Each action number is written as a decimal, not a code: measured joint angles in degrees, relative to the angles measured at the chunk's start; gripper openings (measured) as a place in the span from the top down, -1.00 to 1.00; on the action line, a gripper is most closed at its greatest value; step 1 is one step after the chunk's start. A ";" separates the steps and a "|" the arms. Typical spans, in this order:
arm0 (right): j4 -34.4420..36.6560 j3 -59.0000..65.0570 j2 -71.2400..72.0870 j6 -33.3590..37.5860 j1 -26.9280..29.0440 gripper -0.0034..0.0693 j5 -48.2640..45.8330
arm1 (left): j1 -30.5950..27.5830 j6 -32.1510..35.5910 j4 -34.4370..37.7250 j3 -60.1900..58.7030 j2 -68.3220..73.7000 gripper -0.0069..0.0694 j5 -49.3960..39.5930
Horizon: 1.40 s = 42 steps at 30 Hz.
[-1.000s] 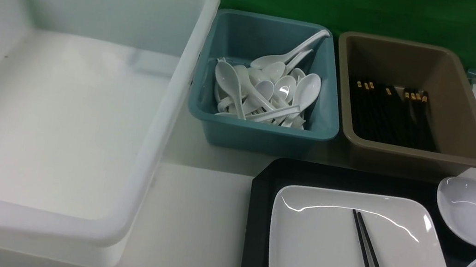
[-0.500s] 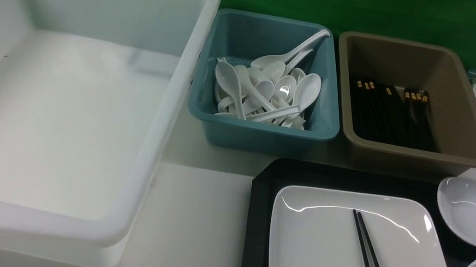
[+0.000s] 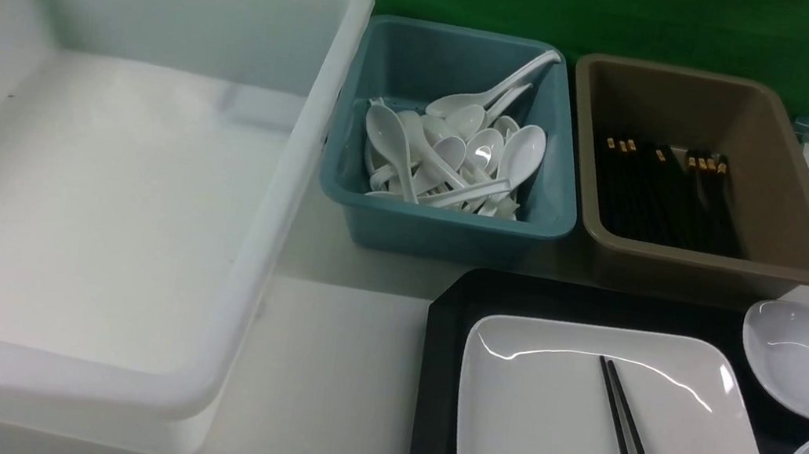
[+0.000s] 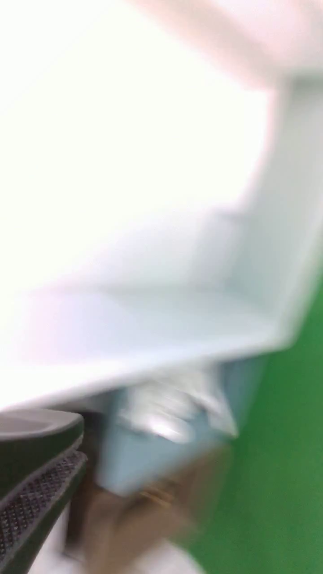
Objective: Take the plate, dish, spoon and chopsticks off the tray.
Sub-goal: Use the right arm to grab a pair of chopsticks from the plate
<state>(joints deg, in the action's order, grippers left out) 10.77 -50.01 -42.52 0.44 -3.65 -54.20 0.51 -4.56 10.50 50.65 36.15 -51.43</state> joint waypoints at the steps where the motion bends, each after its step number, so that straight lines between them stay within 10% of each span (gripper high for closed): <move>1: 0.00 -1.34 -3.41 1.08 0.00 0.52 -2.29 | 0.00 2.58 0.33 0.94 4.01 0.77 -3.72; 8: -1.21 -2.53 -20.74 4.48 -6.33 -0.16 -2.78 | 0.00 10.70 4.98 -0.09 12.13 0.80 -6.65; 20: -9.62 -2.87 -42.68 -5.40 -24.25 -0.72 10.91 | 0.00 13.08 7.40 -0.76 12.29 0.82 -7.12; 29: -11.62 -2.92 -53.89 -8.94 -24.96 -0.65 14.45 | 0.00 13.11 5.90 -0.76 12.29 0.82 -7.12; 36: -11.40 -3.03 -55.54 -8.41 -25.04 0.54 14.50 | 0.00 13.15 5.90 -0.76 12.29 0.82 -5.96; 42: -10.77 -3.85 -52.66 -8.31 -25.15 0.51 11.00 | 0.00 13.15 5.90 -0.76 12.29 0.82 -5.80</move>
<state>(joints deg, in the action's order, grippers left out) 0.00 -53.87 -95.18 -7.87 -28.80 -43.20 0.51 8.59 16.41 49.89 48.44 -57.23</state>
